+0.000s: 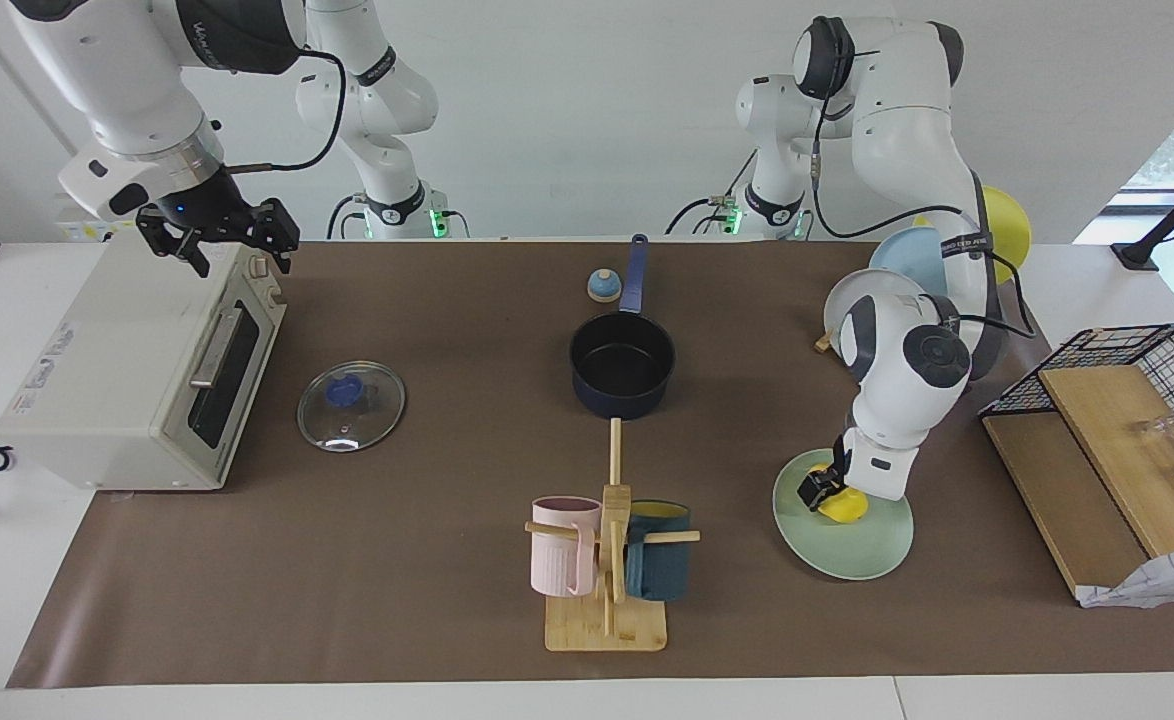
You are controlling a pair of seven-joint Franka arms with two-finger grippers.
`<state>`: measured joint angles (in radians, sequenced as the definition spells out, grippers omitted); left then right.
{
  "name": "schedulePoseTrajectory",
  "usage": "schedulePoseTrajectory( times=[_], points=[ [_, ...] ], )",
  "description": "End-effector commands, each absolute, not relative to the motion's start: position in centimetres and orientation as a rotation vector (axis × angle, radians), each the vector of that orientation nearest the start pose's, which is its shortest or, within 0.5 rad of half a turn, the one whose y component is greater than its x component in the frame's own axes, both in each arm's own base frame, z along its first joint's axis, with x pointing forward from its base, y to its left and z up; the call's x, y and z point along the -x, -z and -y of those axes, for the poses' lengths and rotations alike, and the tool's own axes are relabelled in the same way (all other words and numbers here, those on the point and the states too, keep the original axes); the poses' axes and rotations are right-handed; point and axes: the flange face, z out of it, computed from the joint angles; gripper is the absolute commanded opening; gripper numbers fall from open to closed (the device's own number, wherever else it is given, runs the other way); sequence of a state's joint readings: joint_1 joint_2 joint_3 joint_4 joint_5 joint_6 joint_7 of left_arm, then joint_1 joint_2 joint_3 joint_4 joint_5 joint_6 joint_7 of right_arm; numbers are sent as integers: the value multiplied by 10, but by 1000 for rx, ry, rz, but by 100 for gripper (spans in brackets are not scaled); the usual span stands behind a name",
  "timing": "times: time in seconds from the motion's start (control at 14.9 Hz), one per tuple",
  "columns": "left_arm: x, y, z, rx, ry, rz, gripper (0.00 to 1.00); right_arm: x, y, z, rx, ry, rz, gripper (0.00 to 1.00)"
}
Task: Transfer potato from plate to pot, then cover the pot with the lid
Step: 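Reach the left gripper to the yellow potato on the green plate and grasp, then carry the potato over the black pot while the right gripper reaches the lid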
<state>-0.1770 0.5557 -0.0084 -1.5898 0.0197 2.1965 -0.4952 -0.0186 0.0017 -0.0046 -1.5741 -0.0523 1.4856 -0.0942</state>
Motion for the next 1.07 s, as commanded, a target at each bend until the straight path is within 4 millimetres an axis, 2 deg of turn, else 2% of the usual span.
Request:
schedulePoseTrajectory(
  times=[0.0,0.07,0.2,0.27,0.33,0.47,0.6,0.74,0.87,1.0],
  points=[
    [-683,-320,120,3084,97,481,21,-543,-616,19,3167,-164,92,100],
    [-685,-325,120,3084,95,477,0,-543,-616,19,3167,-164,92,100],
    [-692,-351,124,3090,84,485,0,-543,-616,19,3167,-164,92,100],
    [-690,-375,124,3092,87,486,0,-543,-616,19,3167,-164,92,100],
    [-683,-405,123,3097,102,484,0,-543,-616,19,3167,-164,92,100],
    [-661,-455,133,3107,79,468,0,-543,-616,19,3168,-164,92,100],
    [-624,-496,173,3114,21,387,0,-543,-616,19,3167,-164,92,100],
    [-581,-527,211,3112,3,398,0,-543,-616,19,3167,-164,92,100],
    [-533,-537,257,3120,2,380,0,-543,-616,19,3167,-164,92,100],
    [-490,-521,299,3130,-8,321,0,-543,-616,19,3167,-164,92,100]
  ],
)
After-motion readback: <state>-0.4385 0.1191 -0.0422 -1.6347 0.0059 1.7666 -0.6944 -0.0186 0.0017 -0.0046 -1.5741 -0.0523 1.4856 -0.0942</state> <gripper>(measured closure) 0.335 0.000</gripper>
